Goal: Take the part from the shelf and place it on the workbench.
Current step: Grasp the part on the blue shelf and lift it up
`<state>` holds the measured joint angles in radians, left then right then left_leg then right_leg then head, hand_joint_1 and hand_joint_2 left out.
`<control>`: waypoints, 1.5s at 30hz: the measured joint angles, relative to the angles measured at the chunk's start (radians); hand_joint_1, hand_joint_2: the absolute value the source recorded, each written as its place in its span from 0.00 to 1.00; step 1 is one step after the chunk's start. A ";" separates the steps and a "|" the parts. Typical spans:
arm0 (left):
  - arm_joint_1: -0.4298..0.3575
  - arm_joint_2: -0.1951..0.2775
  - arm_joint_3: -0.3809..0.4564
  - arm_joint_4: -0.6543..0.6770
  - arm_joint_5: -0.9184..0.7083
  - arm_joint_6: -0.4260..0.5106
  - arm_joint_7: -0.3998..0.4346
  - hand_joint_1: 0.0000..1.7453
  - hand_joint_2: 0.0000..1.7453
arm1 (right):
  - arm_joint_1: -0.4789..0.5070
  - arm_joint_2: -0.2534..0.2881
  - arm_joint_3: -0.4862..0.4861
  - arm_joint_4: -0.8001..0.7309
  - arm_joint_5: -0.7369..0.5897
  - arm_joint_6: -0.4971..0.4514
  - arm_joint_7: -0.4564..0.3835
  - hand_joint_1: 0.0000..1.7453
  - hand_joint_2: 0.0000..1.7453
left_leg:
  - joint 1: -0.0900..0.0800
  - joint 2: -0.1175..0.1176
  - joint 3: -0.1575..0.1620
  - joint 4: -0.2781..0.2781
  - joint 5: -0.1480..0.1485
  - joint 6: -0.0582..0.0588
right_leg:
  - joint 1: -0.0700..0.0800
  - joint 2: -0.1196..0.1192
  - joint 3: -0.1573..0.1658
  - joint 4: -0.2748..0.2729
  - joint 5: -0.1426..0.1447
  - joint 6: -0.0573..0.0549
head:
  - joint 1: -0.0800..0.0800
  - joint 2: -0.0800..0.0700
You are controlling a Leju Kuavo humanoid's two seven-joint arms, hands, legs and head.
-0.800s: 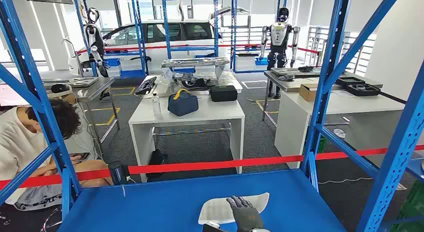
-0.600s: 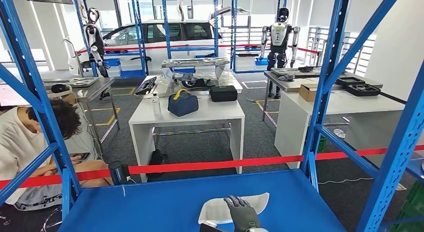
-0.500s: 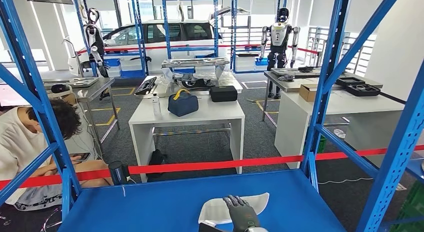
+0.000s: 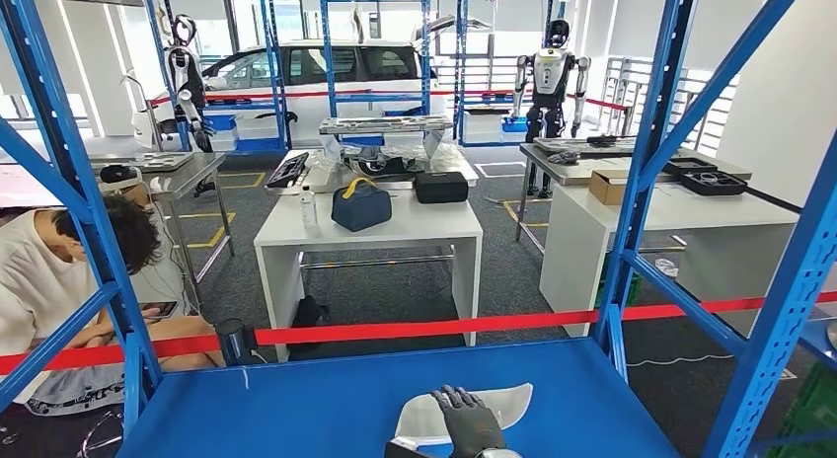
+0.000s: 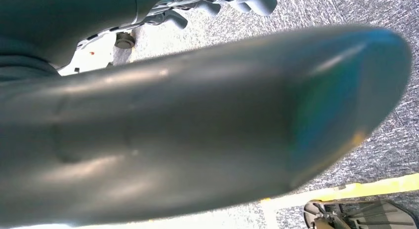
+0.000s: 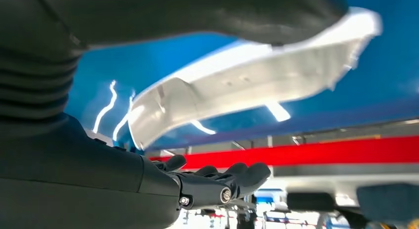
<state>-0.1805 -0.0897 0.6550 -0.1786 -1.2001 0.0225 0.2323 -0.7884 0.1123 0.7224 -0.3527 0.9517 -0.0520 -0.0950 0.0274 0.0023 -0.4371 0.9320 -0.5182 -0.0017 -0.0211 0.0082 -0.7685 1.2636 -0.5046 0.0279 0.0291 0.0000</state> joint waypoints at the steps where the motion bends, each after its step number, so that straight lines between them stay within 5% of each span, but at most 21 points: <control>1: 0.001 0.000 0.000 0.000 0.000 0.000 0.000 0.00 0.00 | 0.003 -0.001 0.000 0.002 0.000 0.000 0.000 0.00 0.00 | 0.003 -0.001 0.003 0.002 -0.005 -0.004 | -0.005 -0.001 -0.014 0.010 0.013 0.005 | 0.000 0.000; 3: 0.002 -0.001 0.000 0.000 0.000 0.000 0.000 0.00 0.00 | 0.006 -0.002 0.000 0.005 0.000 -0.002 -0.001 0.00 0.00 | 0.013 -0.004 0.013 0.013 -0.024 -0.020 | -0.016 -0.005 0.021 -0.093 0.087 0.018 | 0.000 0.000; 5: 0.001 0.001 0.000 0.000 0.000 0.000 -0.001 0.00 0.00 | 0.006 -0.001 0.001 0.007 0.000 -0.005 -0.002 0.00 0.00 | 0.017 -0.006 0.011 0.029 -0.048 -0.041 | -0.017 -0.008 0.072 -0.197 0.121 0.021 | -0.001 0.000; 8: -0.001 0.002 0.000 0.000 0.000 0.000 -0.001 0.00 0.00 | 0.013 0.001 0.002 0.009 0.000 -0.008 -0.001 0.00 0.00 | 0.014 -0.004 0.011 0.033 -0.068 -0.063 | -0.010 -0.007 0.083 -0.209 0.088 -0.014 | -0.009 0.003; 10: -0.003 0.000 0.000 0.000 0.000 -0.001 -0.005 0.00 0.00 | 0.015 0.000 0.002 0.009 0.000 -0.009 0.000 0.00 0.50 | 0.018 -0.002 0.016 0.042 -0.081 -0.070 | -0.009 -0.005 0.091 -0.206 0.076 -0.033 | -0.011 0.004; 12: -0.007 0.000 0.000 0.000 -0.001 -0.001 -0.013 0.00 0.00 | 0.012 0.001 0.002 0.008 0.000 -0.009 -0.001 0.00 1.00 | 0.017 -0.001 -0.032 0.137 -0.118 -0.071 | -0.008 -0.004 0.106 -0.209 0.067 -0.046 | -0.012 0.004; 15: -0.009 0.000 0.000 0.000 -0.002 -0.001 -0.014 0.00 0.00 | 0.018 0.001 0.003 0.009 0.000 -0.007 -0.004 0.00 1.00 | 0.008 -0.002 -0.183 0.351 -0.165 -0.064 | -0.001 -0.004 0.124 -0.211 0.053 -0.056 | -0.012 0.004; 17: -0.006 0.000 0.000 0.001 -0.002 -0.001 -0.011 0.00 0.00 | 0.026 0.002 0.004 0.009 0.000 -0.007 -0.008 0.00 1.00 | 0.002 -0.002 -0.225 0.350 -0.107 -0.052 | 0.002 -0.001 0.138 -0.211 0.042 -0.057 | -0.012 0.004; 19: -0.006 0.000 0.000 0.001 -0.002 -0.001 -0.011 0.00 0.00 | 0.029 0.003 0.006 0.009 0.000 -0.007 -0.016 0.00 1.00 | -0.008 -0.002 -0.211 0.236 -0.002 -0.035 | 0.004 0.001 0.152 -0.212 0.033 -0.054 | -0.012 0.004; 21: -0.008 0.000 0.000 0.001 -0.002 -0.001 -0.011 0.00 0.00 | 0.029 0.004 0.009 0.009 0.000 -0.007 -0.020 0.00 1.00 | -0.017 -0.001 -0.182 0.134 0.053 -0.024 | 0.007 0.003 0.157 -0.212 0.027 -0.045 | -0.012 0.004; 27: -0.007 -0.004 0.000 0.001 -0.003 -0.001 -0.012 0.00 0.00 | 0.029 0.011 0.020 0.009 0.000 0.000 -0.021 0.00 1.00 | -0.017 -0.011 -0.168 0.097 0.057 -0.029 | 0.014 -0.002 0.166 -0.226 0.028 -0.050 | -0.012 0.004; 37: -0.009 -0.005 0.001 0.001 -0.009 -0.001 -0.017 0.00 0.00 | 0.028 0.028 0.030 0.009 0.009 0.025 -0.019 0.00 1.00 | -0.018 -0.012 -0.166 0.098 0.055 -0.015 | 0.013 -0.004 0.177 -0.243 0.034 -0.028 | -0.012 0.004; 38: -0.009 -0.004 0.001 0.001 -0.011 -0.001 -0.017 0.00 0.00 | 0.028 0.029 0.031 0.010 0.009 0.032 -0.018 0.03 1.00 | -0.018 -0.012 -0.166 0.098 0.055 -0.015 | 0.013 -0.004 0.177 -0.244 0.034 -0.026 | -0.012 0.004; 42: -0.011 -0.004 0.001 0.001 -0.017 -0.002 -0.018 0.00 0.00 | 0.029 0.030 0.033 0.018 0.001 0.064 0.002 1.00 1.00 | -0.018 -0.012 -0.166 0.098 0.056 -0.014 | 0.013 -0.004 0.177 -0.244 0.035 -0.024 | -0.012 0.004; 45: -0.012 -0.004 0.001 0.001 -0.018 -0.005 -0.019 0.00 0.00 | 0.032 0.030 0.033 0.028 -0.007 0.076 0.017 1.00 1.00 | -0.018 -0.012 -0.165 0.098 0.056 -0.014 | 0.014 -0.003 0.177 -0.243 0.035 -0.024 | -0.012 0.004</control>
<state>-0.1922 -0.0942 0.6558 -0.1778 -1.2181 0.0178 0.2132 -0.7564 0.1423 0.7549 -0.3245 0.9447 0.0236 -0.0783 0.0095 -0.0094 -0.6024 1.0302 -0.4624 -0.0159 -0.0075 0.0048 -0.5912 1.0202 -0.4698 0.0040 0.0172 0.0042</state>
